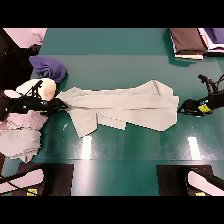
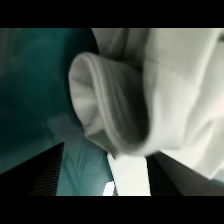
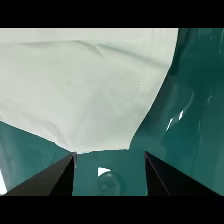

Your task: Fold the shirts.

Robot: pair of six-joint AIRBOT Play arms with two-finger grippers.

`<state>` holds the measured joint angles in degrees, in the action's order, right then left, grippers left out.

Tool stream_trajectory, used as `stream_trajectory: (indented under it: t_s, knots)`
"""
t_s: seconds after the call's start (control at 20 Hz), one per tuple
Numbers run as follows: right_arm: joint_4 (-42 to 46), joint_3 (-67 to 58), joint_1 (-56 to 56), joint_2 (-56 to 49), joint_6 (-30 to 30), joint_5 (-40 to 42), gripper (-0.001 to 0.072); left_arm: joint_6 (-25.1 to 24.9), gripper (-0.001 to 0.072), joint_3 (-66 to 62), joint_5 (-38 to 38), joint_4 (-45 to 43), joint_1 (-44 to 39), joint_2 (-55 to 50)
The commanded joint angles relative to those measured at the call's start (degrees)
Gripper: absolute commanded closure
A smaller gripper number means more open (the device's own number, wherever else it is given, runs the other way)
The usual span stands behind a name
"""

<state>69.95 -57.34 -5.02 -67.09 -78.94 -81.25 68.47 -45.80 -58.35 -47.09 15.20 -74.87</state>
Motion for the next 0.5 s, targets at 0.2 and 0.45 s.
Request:
stream_trajectory:
  t_s: [0.2,0.45]
  knots:
    - [0.04,1.40,-0.02,0.76,-0.24,0.00,0.0232,-2.95,0.0286,1.33,5.20,7.13,-0.24,-1.33]
    - [0.28,1.40,-0.04,0.76,-0.59,-1.84,0.0232,-2.86,0.0289,1.27,6.16,6.82,-5.60,-4.35]
